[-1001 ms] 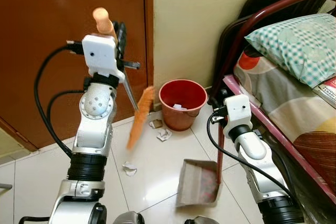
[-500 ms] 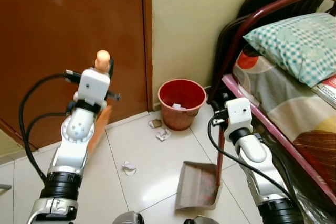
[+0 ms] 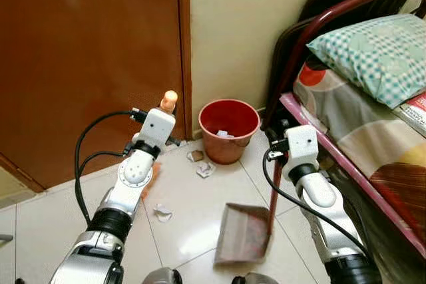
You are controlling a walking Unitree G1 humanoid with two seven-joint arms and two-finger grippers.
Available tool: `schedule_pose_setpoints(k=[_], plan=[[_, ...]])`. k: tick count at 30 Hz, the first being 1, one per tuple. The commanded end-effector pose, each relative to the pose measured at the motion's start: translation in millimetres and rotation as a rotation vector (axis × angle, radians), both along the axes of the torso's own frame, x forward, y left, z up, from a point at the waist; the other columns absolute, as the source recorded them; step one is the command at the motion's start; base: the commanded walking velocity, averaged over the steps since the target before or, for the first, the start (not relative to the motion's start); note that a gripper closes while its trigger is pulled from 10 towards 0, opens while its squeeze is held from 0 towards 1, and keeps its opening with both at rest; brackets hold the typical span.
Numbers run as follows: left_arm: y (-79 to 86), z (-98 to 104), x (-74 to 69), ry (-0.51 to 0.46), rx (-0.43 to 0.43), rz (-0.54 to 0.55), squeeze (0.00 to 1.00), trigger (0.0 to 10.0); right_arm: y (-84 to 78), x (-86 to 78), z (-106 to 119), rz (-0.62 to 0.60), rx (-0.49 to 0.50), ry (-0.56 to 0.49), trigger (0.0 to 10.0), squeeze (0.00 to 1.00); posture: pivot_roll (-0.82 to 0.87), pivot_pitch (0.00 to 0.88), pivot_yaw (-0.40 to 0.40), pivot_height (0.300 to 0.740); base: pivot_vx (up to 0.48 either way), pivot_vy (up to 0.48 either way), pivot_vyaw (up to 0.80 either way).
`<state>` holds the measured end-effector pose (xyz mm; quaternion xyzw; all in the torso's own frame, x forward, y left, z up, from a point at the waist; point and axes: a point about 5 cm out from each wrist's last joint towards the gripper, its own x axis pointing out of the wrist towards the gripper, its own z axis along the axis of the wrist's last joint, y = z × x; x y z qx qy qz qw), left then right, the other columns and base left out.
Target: Sweep floor
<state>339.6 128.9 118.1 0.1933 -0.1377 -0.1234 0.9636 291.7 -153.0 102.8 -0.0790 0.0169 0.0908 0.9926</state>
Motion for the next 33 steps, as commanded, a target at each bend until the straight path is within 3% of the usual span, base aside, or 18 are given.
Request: schedule_pose_setpoints(k=[1,3,12,17,21,26,29,33], plan=[[-5.0,-11,0.5,0.068,-0.034,0.021,0.00,10.0,-3.3,0.1,8,-0.021,0.014,-0.030,10.0,0.00,-0.06,0.103,-0.012,0.740,0.000,0.000,0.00],[-8.6,-20,-0.8,0.119,-0.073,0.039,0.00,10.0,-3.4,0.5,8,-0.022,0.013,-0.031,10.0,0.00,-0.06,0.104,-0.010,0.740,0.000,0.000,0.00],[-20.3,-30,-8.3,0.170,-0.207,0.085,0.00,10.0,-10.4,11.5,14,-0.049,-0.001,-0.055,10.0,0.00,-0.03,0.120,-0.015,0.740,0.000,0.000,0.00],[-18.0,-23,-8.2,0.171,-0.390,0.161,0.00,10.0,-16.3,25.5,22,-0.062,-0.021,-0.076,10.0,0.00,0.00,0.124,-0.022,0.740,0.000,0.000,0.00],[-18.0,-19,-9.6,0.169,-0.396,0.173,0.00,10.0,-15.9,32.2,26,-0.053,-0.036,-0.090,10.0,0.00,0.01,0.123,-0.024,0.740,0.000,0.000,0.00],[-17.4,-9,-14.4,0.144,-0.411,0.173,0.00,10.0,-8.0,45.1,22,-0.006,-0.098,-0.057,10.0,0.00,0.04,0.139,-0.025,0.740,0.000,0.000,0.00],[-14.3,5,-20.0,0.105,-0.443,0.188,0.00,10.0,3.2,53.2,12,0.014,-0.145,0.004,10.0,0.00,0.07,0.179,-0.027,0.740,0.000,0.000,0.00],[-4.8,12,-30.4,0.085,-0.482,0.237,0.00,10.0,24.1,57.5,9,0.053,-0.164,0.007,10.0,0.00,0.08,0.195,-0.028,0.740,0.000,0.000,0.00]])
